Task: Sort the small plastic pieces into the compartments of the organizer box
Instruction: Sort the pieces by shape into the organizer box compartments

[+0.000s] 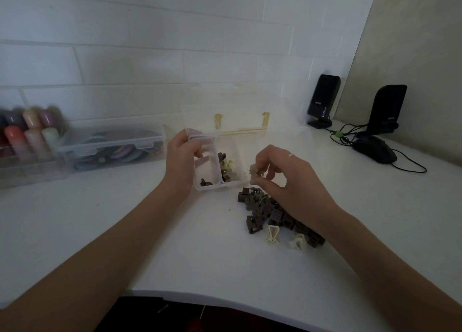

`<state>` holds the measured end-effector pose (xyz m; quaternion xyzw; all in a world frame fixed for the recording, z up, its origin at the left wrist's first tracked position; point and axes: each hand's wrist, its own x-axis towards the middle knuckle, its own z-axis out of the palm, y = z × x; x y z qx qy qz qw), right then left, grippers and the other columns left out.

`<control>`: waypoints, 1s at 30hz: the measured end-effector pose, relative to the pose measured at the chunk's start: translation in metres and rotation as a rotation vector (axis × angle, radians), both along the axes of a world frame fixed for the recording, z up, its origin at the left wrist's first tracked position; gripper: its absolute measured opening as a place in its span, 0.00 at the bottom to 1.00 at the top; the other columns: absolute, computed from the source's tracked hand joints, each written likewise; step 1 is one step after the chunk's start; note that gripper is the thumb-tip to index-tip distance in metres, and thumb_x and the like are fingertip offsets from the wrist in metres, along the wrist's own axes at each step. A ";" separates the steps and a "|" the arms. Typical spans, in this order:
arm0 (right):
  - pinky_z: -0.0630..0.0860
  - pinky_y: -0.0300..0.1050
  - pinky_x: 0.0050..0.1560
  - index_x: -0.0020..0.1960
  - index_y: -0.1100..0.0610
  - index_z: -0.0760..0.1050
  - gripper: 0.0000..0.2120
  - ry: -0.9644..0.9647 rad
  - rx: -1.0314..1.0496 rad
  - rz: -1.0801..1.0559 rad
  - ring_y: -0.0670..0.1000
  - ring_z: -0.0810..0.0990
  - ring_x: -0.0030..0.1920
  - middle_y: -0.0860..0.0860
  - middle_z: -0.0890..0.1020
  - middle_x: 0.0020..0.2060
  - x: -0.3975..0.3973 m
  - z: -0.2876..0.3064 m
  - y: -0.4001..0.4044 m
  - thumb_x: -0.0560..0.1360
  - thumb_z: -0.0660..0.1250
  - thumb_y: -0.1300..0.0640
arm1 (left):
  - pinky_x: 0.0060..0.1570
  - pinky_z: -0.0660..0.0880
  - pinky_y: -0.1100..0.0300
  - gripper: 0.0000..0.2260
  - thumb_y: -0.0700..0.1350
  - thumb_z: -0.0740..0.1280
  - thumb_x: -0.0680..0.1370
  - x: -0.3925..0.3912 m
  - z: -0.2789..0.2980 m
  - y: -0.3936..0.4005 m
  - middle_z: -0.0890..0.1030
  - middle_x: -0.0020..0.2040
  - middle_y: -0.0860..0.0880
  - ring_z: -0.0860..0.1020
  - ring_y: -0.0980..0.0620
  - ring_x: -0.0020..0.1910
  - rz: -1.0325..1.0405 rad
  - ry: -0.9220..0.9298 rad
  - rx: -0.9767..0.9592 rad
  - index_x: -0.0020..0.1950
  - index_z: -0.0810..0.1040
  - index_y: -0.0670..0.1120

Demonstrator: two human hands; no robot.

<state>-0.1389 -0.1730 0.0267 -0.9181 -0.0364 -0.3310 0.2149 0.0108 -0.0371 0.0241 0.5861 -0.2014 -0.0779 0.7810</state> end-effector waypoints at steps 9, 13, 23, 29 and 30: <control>0.69 0.47 0.40 0.38 0.56 0.75 0.07 -0.168 -0.481 -0.160 0.53 0.75 0.39 0.48 0.80 0.32 0.052 0.019 0.018 0.68 0.72 0.54 | 0.53 0.75 0.44 0.10 0.35 0.59 0.57 -0.003 0.000 -0.003 0.71 0.43 0.41 0.71 0.43 0.46 -0.006 0.008 -0.029 0.35 0.71 0.44; 0.67 0.43 0.36 0.32 0.53 0.80 0.06 -0.135 -0.661 -0.271 0.53 0.75 0.38 0.48 0.77 0.31 0.069 0.016 0.016 0.64 0.76 0.52 | 0.49 0.73 0.47 0.10 0.35 0.59 0.57 -0.004 0.000 -0.003 0.71 0.44 0.41 0.71 0.44 0.46 -0.007 0.011 -0.029 0.36 0.71 0.44; 0.68 0.35 0.37 0.53 0.51 0.82 0.10 -0.004 -0.381 0.007 0.42 0.71 0.37 0.46 0.78 0.39 0.004 0.012 -0.017 0.74 0.66 0.57 | 0.55 0.75 0.41 0.06 0.36 0.60 0.59 0.001 -0.001 -0.003 0.72 0.39 0.42 0.75 0.45 0.45 0.001 0.004 -0.006 0.31 0.71 0.47; 0.62 0.28 0.29 0.57 0.42 0.75 0.13 0.198 -0.448 -0.021 0.37 0.64 0.27 0.35 0.65 0.28 -0.004 0.009 -0.015 0.74 0.68 0.54 | 0.48 0.76 0.49 0.07 0.36 0.58 0.59 0.006 -0.005 -0.008 0.72 0.38 0.44 0.75 0.45 0.46 0.015 -0.003 -0.009 0.34 0.69 0.46; 0.64 0.31 0.27 0.56 0.42 0.75 0.12 0.170 -0.468 -0.028 0.40 0.66 0.25 0.37 0.67 0.28 -0.004 0.011 -0.013 0.74 0.69 0.53 | 0.49 0.76 0.49 0.07 0.36 0.58 0.59 0.006 -0.005 -0.008 0.71 0.37 0.44 0.75 0.45 0.45 0.019 -0.003 -0.012 0.34 0.69 0.46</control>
